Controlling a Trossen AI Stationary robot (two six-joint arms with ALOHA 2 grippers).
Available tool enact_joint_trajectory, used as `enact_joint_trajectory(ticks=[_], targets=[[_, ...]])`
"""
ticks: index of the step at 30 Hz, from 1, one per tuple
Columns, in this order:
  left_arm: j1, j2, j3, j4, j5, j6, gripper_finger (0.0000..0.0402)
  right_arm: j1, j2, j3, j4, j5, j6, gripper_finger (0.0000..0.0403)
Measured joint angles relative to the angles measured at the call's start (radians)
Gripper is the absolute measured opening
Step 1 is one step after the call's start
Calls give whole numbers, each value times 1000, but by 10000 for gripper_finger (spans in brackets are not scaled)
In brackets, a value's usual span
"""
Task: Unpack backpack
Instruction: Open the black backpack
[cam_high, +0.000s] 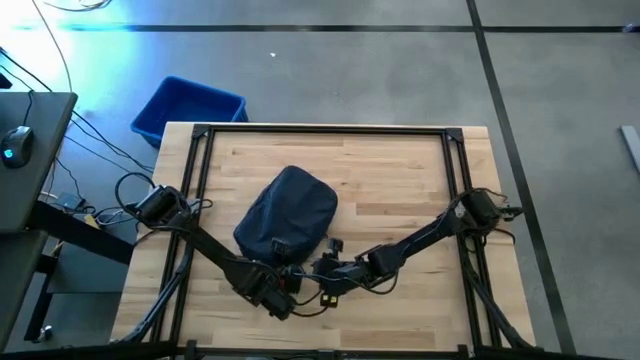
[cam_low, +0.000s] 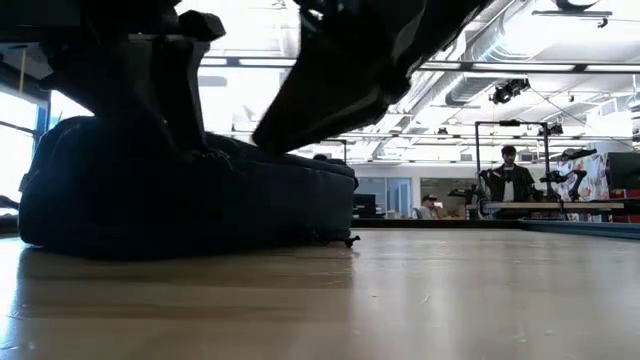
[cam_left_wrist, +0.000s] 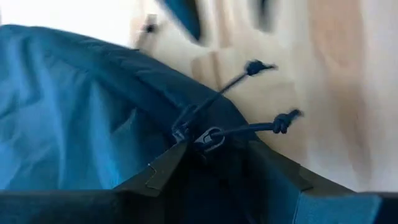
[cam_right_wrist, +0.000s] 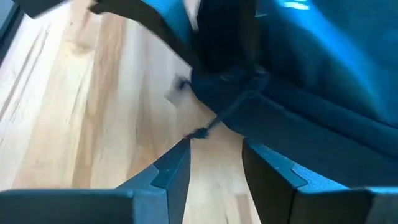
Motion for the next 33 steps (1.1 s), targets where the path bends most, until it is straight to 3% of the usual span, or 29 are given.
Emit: enact_joint_trajectory(ticks=[4, 7, 11, 18, 25, 33], targets=[[-29, 7, 0, -44, -124, -64, 120, 0, 53, 0, 80, 3, -26, 144], [-61, 16, 0, -40, -199, -108, 71, -1, 60, 0, 113, 20, -20, 147], [-112, 19, -1, -45, -186, -114, 9, -2, 60, 0, 124, 111, -19, 147], [-170, 19, 0, -50, -179, -72, 57, -2, 60, 0, 127, 112, -15, 147], [-119, 19, -6, -48, -217, -79, 115, -11, 61, 0, 139, 156, -14, 147], [-71, 19, -105, -27, -168, -201, 128, -62, 61, 0, 147, 126, -10, 147]])
